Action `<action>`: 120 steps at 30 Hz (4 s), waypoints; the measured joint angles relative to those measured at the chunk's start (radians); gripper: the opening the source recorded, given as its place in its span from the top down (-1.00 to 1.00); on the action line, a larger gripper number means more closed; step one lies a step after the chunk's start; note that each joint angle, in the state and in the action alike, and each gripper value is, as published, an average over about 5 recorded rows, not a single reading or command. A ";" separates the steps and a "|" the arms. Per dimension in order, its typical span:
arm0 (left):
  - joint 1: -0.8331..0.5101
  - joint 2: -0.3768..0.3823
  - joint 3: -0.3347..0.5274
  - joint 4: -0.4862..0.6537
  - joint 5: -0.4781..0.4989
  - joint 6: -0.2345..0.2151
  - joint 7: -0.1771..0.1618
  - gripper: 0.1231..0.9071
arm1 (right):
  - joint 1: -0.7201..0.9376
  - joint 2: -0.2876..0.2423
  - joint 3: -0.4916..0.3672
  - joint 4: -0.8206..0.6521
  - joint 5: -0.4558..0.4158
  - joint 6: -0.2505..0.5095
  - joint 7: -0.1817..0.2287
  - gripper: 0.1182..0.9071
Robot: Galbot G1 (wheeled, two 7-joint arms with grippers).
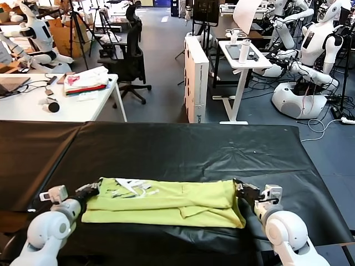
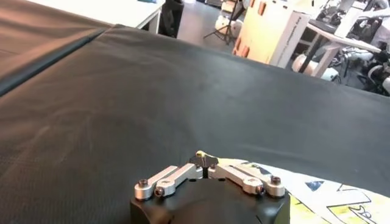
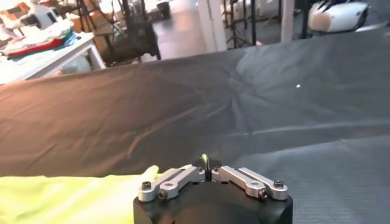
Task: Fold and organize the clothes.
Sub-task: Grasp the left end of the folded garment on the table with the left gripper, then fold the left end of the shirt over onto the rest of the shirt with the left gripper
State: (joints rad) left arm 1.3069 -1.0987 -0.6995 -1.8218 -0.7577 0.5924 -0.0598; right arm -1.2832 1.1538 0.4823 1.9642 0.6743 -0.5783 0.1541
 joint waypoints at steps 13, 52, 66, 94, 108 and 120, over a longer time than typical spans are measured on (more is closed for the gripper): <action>0.009 0.005 -0.003 -0.016 0.010 -0.103 0.000 -0.60 | -0.040 -0.025 0.010 0.032 -0.025 0.251 -0.154 -0.74; 0.244 0.223 -0.163 -0.069 -0.439 0.142 0.176 -1.00 | -0.549 -0.094 0.198 0.217 -0.264 0.731 -0.322 -1.00; 0.244 0.187 -0.133 -0.077 -0.427 0.139 0.194 -1.00 | -0.549 -0.082 0.195 0.213 -0.258 0.731 -0.315 -1.00; 0.237 0.176 -0.131 -0.064 -0.420 0.147 0.173 0.67 | -0.534 -0.052 0.162 0.212 -0.281 0.729 -0.305 -1.00; 0.272 0.181 -0.226 -0.139 -0.258 0.149 0.124 0.81 | -0.497 -0.031 0.133 0.177 -0.304 0.717 -0.274 -1.00; 0.295 0.159 -0.308 -0.202 -0.074 0.146 0.038 0.81 | -0.495 -0.020 0.149 0.166 -0.308 0.688 -0.245 -1.00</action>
State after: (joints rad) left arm 1.6023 -0.9396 -1.0073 -2.0236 -0.8319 0.7383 -0.0215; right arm -1.7784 1.1341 0.6309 2.1305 0.3659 0.1093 -0.0909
